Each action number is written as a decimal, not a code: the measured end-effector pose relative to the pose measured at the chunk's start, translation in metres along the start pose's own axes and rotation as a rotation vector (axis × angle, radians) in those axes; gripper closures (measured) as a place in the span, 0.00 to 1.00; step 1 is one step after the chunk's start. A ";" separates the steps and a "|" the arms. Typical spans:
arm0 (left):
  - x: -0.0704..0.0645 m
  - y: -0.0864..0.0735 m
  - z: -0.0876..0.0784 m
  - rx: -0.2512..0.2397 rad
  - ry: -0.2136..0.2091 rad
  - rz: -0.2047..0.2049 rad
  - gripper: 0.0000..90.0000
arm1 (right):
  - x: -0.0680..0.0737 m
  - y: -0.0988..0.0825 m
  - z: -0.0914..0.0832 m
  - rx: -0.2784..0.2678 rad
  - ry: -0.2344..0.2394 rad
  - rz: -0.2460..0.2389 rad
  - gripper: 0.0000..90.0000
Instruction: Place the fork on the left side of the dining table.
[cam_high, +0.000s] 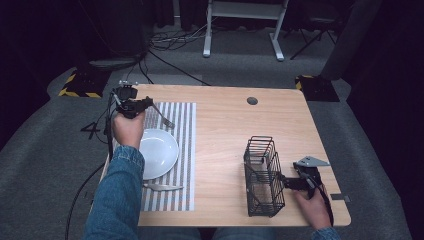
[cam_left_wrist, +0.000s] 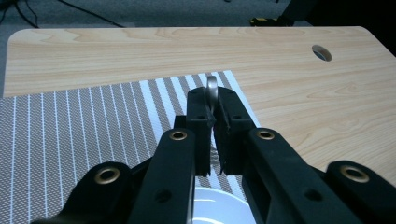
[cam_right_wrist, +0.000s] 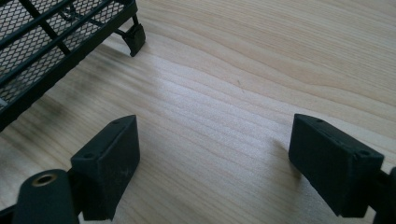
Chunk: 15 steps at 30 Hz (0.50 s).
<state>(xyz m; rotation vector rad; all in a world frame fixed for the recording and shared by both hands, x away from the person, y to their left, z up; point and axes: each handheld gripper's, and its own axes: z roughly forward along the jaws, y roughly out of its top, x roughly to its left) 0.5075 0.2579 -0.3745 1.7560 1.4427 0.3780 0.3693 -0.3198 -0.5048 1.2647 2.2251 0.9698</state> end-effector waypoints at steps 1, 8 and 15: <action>0.001 0.000 0.001 0.000 0.003 0.002 0.93 | 0.000 0.000 0.000 0.000 0.000 0.001 0.18; 0.016 0.001 0.005 0.019 0.027 0.000 0.89 | 0.000 0.000 0.000 0.000 -0.001 0.001 0.18; 0.027 -0.001 0.008 0.033 0.042 -0.012 0.81 | 0.000 0.000 0.000 0.000 -0.001 0.000 0.18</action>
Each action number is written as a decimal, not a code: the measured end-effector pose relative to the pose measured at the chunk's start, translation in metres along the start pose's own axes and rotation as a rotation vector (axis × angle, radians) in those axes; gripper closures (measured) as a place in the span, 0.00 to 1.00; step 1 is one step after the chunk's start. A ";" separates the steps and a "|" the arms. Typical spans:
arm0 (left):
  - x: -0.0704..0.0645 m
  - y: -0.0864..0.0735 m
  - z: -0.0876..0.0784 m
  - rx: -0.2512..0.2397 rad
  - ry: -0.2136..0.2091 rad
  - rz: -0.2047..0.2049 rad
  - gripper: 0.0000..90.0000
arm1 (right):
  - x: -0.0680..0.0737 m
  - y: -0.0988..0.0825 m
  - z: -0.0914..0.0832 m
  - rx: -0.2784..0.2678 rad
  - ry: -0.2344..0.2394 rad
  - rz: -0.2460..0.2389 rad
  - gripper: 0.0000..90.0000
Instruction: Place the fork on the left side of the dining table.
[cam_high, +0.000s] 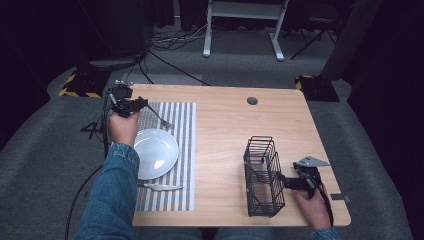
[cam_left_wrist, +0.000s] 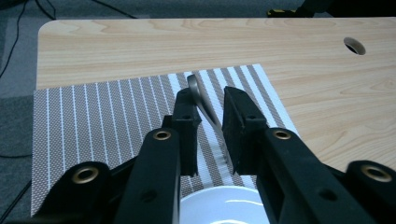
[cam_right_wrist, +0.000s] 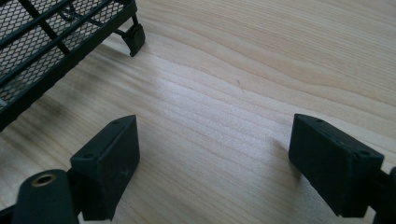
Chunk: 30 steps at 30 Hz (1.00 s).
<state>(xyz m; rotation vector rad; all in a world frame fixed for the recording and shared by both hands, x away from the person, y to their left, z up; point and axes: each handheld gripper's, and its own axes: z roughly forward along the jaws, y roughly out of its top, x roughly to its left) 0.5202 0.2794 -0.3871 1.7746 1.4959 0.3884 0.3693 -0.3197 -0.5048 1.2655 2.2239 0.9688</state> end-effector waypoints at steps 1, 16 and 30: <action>0.002 0.000 0.001 0.007 0.001 -0.005 0.81 | 0.000 0.000 0.000 0.000 0.000 0.000 0.18; 0.013 -0.008 0.004 0.031 0.036 0.003 0.75 | 0.000 0.000 0.000 0.000 -0.001 0.000 0.18; 0.025 -0.019 0.009 0.035 0.029 -0.002 0.74 | 0.000 0.000 0.000 0.000 -0.002 0.000 0.18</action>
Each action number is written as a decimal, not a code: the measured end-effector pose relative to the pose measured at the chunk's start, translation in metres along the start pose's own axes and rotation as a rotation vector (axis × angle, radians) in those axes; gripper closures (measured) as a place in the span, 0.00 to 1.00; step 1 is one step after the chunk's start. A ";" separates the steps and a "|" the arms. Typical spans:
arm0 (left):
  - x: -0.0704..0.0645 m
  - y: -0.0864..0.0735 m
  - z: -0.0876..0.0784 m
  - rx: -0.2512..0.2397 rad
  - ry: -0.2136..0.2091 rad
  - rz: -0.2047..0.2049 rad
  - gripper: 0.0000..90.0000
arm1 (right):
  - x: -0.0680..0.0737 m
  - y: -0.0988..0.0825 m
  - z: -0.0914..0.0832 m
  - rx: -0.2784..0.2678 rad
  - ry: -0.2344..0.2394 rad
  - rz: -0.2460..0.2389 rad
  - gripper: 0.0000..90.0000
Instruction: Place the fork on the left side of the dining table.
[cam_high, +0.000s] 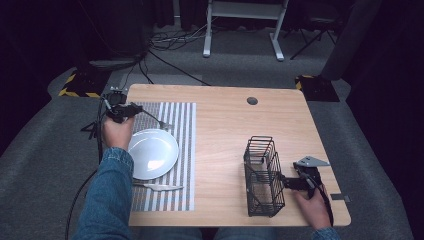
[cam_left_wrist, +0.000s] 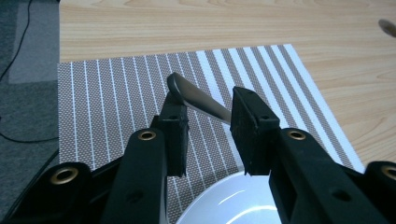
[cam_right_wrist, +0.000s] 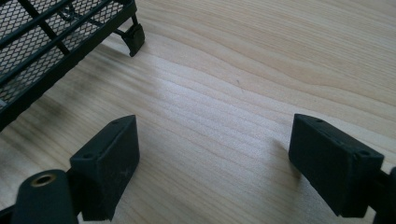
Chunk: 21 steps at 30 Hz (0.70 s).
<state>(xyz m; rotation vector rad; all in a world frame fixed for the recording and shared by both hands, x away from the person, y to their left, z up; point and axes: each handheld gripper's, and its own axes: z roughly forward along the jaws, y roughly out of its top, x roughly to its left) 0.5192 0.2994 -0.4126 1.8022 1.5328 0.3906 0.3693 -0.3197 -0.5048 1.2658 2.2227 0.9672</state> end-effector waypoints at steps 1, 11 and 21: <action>0.000 -0.001 0.000 -0.002 -0.003 -0.007 0.74 | 0.000 0.000 0.000 0.000 0.000 0.000 0.18; 0.011 -0.011 0.004 0.007 -0.018 -0.033 0.74 | 0.000 0.000 0.000 0.000 0.000 0.001 0.18; 0.015 -0.017 0.009 0.016 -0.022 -0.037 0.74 | 0.000 0.000 0.000 0.000 0.000 0.000 0.18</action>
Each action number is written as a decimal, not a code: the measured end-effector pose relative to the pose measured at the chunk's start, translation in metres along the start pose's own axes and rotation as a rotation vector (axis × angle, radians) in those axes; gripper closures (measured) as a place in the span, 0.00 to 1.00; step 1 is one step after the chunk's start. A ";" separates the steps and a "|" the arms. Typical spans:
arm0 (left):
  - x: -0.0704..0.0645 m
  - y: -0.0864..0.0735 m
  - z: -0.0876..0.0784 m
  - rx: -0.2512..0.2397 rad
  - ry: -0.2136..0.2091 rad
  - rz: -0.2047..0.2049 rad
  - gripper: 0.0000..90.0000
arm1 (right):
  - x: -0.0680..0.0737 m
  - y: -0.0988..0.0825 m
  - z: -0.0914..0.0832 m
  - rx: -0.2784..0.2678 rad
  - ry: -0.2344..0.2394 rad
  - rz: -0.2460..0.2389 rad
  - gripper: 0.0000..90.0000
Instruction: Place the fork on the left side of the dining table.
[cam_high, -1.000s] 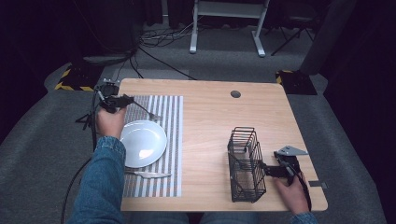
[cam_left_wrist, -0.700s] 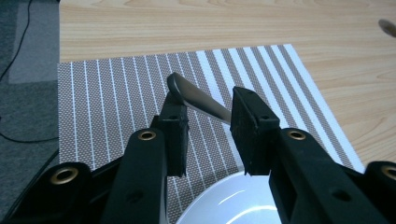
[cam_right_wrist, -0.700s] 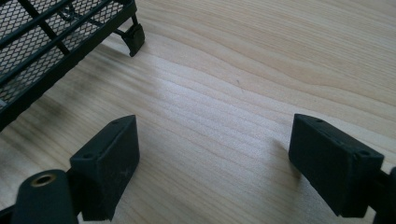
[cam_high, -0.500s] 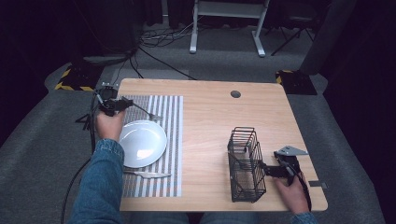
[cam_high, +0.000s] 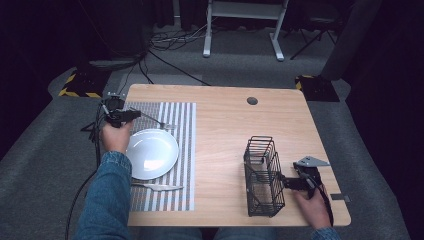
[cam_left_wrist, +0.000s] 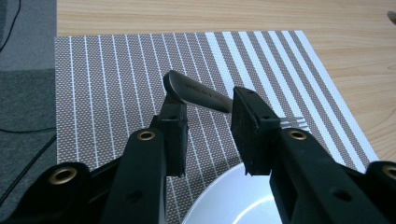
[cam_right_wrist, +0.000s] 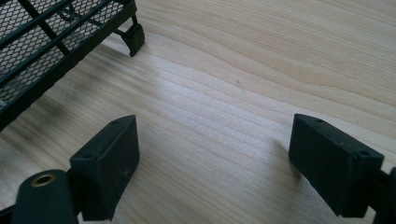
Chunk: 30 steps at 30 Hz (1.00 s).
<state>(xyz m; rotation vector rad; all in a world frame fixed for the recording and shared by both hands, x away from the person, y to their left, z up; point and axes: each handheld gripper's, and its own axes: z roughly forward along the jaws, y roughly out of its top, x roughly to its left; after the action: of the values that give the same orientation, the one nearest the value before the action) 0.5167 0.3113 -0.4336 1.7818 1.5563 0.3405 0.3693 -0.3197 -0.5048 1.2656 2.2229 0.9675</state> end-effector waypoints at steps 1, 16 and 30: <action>0.000 -0.001 0.001 0.000 0.001 0.002 0.74 | 0.000 0.000 0.000 0.000 0.000 0.000 0.18; 0.002 -0.007 0.008 0.029 0.007 0.003 0.74 | 0.000 0.000 0.000 0.000 0.000 0.001 0.18; 0.001 -0.010 0.018 0.082 0.017 0.013 0.73 | 0.000 0.000 0.000 0.000 -0.001 0.001 0.18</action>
<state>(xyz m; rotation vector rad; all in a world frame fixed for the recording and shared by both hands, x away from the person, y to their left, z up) 0.5205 0.3064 -0.4534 1.8572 1.5915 0.3034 0.3692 -0.3196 -0.5048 1.2666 2.2220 0.9663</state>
